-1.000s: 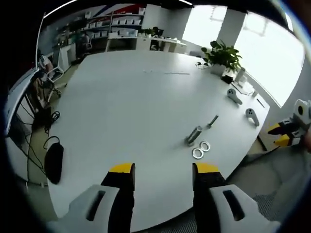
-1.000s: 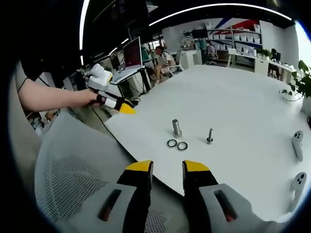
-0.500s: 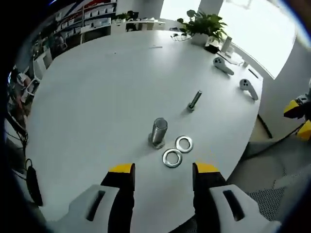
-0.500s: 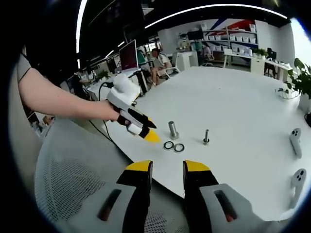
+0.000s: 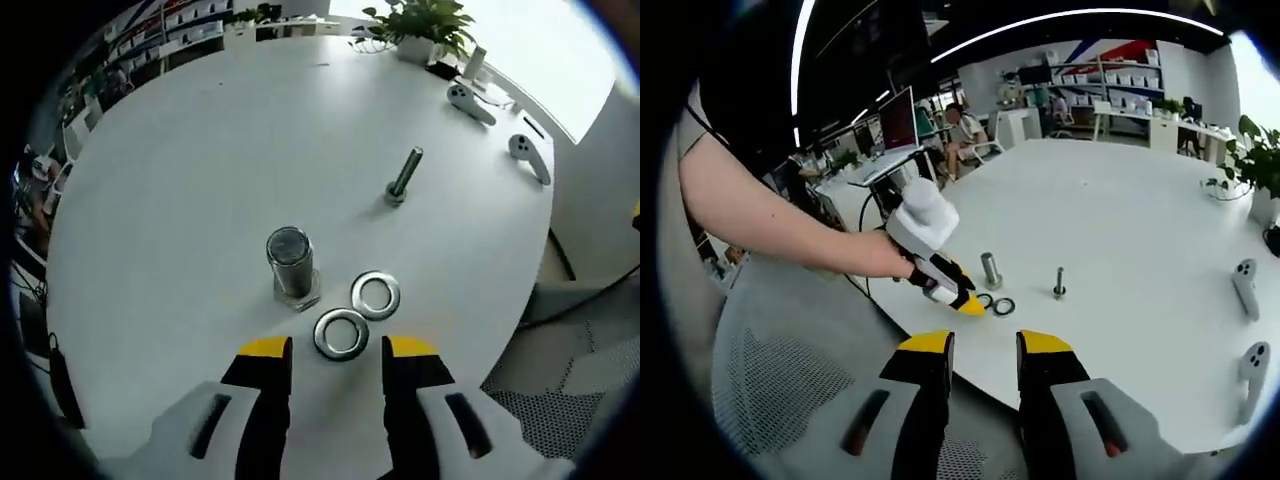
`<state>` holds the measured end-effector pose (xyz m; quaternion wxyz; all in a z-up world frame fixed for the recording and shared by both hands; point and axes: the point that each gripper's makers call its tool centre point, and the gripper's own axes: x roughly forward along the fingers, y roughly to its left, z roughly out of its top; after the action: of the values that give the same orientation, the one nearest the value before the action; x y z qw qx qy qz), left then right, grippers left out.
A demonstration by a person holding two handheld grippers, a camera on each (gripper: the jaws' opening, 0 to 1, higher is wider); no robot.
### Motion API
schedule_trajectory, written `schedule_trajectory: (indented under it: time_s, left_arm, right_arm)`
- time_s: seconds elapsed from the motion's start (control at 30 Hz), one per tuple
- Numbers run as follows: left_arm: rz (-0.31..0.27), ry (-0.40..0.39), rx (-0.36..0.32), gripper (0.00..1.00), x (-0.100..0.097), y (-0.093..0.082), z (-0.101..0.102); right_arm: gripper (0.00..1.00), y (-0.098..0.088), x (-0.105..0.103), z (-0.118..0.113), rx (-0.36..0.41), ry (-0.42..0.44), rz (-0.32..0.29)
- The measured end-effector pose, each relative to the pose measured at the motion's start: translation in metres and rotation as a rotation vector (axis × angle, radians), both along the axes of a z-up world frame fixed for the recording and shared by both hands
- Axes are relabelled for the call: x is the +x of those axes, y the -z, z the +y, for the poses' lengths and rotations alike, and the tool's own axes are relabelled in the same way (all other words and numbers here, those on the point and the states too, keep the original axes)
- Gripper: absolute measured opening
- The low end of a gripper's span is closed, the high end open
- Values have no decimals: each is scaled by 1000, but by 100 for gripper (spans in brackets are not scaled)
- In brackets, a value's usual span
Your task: Place the washer onto the threaded stud by aligning its center hole with the stud, sliding it down to the base, and recovering from edge contact or off-axis alignment until the washer reaches the visible bottom stop.
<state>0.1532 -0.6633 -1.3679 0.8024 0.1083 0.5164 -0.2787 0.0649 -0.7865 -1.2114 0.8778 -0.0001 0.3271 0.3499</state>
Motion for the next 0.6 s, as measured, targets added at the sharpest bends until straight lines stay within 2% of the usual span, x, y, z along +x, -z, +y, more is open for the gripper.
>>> schedule_trajectory:
  time_s: [0.07, 0.2, 0.37, 0.53, 0.6]
  left_arm:
    - [-19, 8, 6, 33, 3, 0, 0]
    - [-20, 5, 12, 31, 6, 0, -1]
    - [-48, 94, 80, 29, 0, 1, 1]
    - [-64, 161, 114, 28, -2, 1, -2]
    - [-55, 154, 111, 27, -4, 0, -4]
  right_arm:
    - [27, 0, 0, 0, 0, 2, 1]
    - [27, 1, 0, 0, -1, 2, 2]
    - [27, 0, 1, -1, 1, 9, 1]
    - [27, 0, 1, -1, -2, 8, 1]
    - [27, 1, 1, -1, -3, 6, 3]
